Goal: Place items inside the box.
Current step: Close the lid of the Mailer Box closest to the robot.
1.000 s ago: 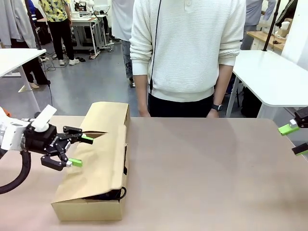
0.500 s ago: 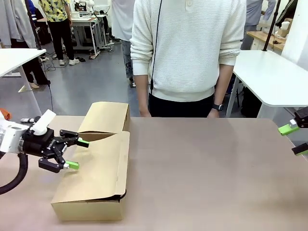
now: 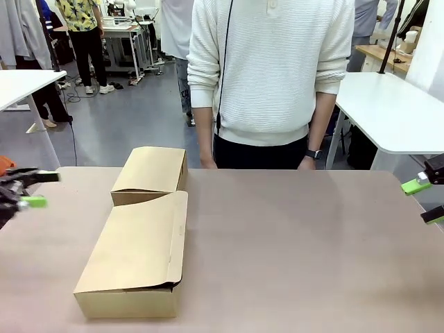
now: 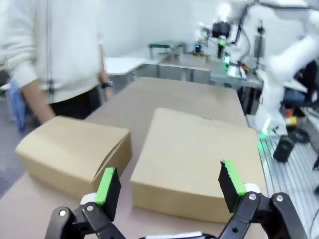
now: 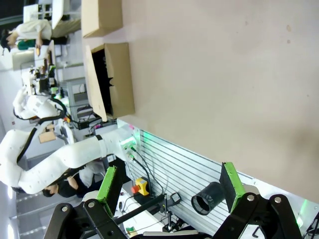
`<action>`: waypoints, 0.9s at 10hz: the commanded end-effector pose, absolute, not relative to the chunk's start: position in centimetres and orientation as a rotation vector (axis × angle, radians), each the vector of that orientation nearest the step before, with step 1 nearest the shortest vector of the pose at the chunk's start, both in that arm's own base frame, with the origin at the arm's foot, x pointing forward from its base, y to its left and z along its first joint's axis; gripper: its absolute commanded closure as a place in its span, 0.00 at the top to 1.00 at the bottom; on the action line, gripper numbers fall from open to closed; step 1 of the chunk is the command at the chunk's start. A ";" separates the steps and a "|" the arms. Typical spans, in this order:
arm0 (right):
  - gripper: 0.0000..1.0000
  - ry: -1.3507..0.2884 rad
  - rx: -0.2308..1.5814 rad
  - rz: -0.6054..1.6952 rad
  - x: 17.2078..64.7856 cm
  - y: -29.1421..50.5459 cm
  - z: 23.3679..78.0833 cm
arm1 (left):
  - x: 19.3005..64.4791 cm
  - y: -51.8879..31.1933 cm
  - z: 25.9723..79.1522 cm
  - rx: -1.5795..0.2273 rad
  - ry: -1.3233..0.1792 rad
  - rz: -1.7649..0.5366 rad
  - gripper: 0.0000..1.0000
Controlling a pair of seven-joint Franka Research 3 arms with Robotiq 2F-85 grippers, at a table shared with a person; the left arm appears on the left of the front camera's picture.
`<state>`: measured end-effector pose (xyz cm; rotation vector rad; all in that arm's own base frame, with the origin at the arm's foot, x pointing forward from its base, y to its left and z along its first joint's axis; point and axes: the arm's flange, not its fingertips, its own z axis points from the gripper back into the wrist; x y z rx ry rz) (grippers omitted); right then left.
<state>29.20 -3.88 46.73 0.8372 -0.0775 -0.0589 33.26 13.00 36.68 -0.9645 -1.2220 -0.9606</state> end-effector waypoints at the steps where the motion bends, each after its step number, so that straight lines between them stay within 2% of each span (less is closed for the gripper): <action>1: 1.00 -0.091 0.858 -0.037 29.3 -3.9 46.7 | 29.7 13.2 39.3 -0.995 -1.035 -0.596 1.00; 2: 1.00 -0.091 0.858 -0.037 29.3 -3.9 46.7 | 29.5 14.6 39.4 -1.011 -0.968 -0.475 1.00; 5: 1.00 -0.091 0.858 -0.037 29.3 -3.9 46.7 | 28.6 16.9 37.8 -1.225 -0.577 -0.506 1.00; 6: 1.00 -0.091 0.858 -0.037 29.3 -3.9 46.7 | 28.8 17.3 36.9 -1.244 -0.542 -0.518 1.00; 7: 1.00 -0.091 0.858 -0.037 29.3 -3.9 46.7 | 28.9 16.4 37.4 -1.158 -0.691 -0.477 1.00; 9: 1.00 -0.091 0.858 -0.037 29.3 -3.9 46.7 | 28.9 16.4 37.4 -1.158 -0.691 -0.477 1.00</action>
